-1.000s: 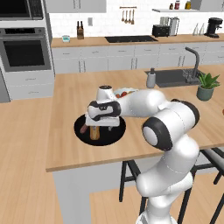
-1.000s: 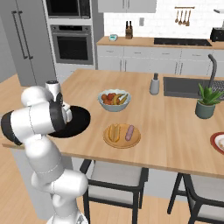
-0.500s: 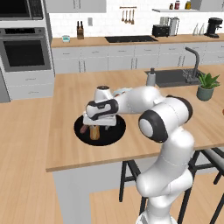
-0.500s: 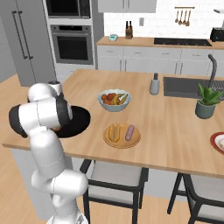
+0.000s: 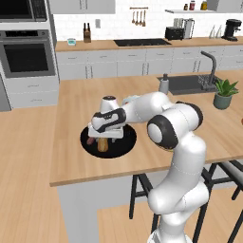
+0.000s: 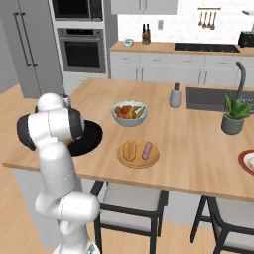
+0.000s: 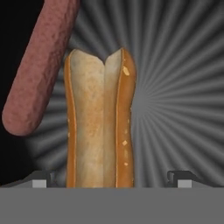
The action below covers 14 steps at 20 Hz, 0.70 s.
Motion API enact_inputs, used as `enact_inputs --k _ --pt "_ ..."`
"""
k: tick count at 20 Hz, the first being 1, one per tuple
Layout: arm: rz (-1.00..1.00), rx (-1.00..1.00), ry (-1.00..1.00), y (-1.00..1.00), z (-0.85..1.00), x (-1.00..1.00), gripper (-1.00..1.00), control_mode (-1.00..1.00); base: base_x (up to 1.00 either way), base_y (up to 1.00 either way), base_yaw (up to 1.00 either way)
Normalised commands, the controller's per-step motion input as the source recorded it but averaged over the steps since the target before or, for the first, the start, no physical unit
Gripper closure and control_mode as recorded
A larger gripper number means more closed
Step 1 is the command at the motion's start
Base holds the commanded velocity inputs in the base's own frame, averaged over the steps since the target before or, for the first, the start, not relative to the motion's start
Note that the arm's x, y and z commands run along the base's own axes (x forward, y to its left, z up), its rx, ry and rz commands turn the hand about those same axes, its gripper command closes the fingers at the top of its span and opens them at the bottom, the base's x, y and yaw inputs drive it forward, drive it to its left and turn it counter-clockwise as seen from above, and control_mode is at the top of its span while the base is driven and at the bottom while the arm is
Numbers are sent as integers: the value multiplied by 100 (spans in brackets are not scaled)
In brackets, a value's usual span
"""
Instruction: Place one bun and one sausage from the bowl on each plate.
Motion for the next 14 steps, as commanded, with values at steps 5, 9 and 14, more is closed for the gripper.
enact_inputs --k 5,9,14 --pt "0 1 0 0 -17 0 -100 -100 0 0 0" --pt "0 3 0 0 -3 0 -100 -100 0 0 0" --pt "0 8 0 -8 0 0 -100 -100 0 0 0"
